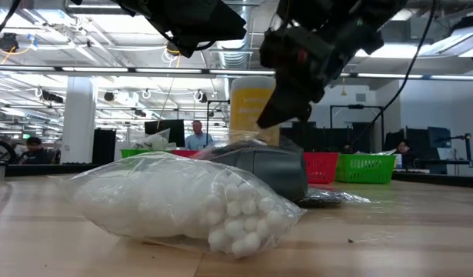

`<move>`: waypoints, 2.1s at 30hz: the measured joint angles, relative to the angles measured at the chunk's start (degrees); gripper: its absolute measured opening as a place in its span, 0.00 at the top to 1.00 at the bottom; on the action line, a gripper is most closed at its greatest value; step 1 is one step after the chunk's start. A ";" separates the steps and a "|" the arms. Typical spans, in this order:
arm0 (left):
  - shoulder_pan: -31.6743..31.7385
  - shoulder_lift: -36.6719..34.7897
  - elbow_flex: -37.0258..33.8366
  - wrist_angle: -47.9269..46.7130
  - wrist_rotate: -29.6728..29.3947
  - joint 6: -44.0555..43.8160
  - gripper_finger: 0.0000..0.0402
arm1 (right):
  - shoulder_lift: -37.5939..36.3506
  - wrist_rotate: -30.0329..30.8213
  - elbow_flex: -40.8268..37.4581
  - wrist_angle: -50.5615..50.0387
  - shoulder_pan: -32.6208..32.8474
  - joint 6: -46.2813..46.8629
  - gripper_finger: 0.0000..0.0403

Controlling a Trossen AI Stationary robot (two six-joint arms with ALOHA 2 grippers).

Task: Pick & Place Travel size toiletries
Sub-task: Put the black hairbrush into the right green bin

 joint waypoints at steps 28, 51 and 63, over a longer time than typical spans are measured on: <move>-0.01 0.01 0.00 0.04 0.01 -0.04 0.85 | -25.39 13.97 -0.04 -33.85 -3.44 3.26 1.00; 0.00 0.02 0.00 0.04 0.00 -0.22 0.85 | -37.29 14.00 -0.04 -48.07 -24.07 0.27 1.00; 0.00 0.02 0.00 0.04 0.01 -0.22 0.85 | -35.80 12.47 -0.11 -48.60 -35.87 -4.58 1.00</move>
